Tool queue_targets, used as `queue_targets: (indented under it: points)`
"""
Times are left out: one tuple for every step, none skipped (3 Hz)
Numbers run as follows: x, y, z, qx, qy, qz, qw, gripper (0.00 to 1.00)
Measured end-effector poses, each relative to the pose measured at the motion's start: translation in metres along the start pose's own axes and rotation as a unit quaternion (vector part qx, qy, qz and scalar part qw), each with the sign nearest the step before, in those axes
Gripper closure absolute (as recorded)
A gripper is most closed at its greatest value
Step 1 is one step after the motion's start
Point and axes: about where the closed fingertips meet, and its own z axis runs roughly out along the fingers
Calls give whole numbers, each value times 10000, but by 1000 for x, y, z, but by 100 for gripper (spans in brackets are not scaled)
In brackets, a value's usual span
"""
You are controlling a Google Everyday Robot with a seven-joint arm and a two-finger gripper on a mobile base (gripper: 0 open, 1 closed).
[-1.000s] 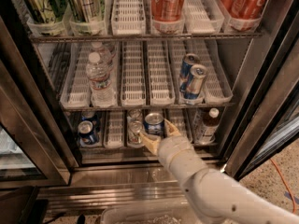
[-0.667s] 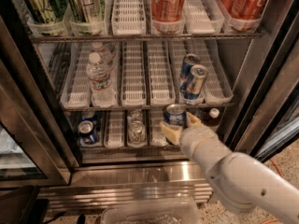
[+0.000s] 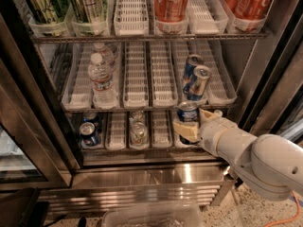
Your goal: Pick pepsi can from bottom shelf of fridge
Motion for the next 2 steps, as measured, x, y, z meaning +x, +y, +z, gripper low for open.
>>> queue_targets:
  points:
    - [5, 15, -3, -360, 19, 5, 9993, 100]
    - [6, 18, 1, -414, 54, 1, 9991, 100]
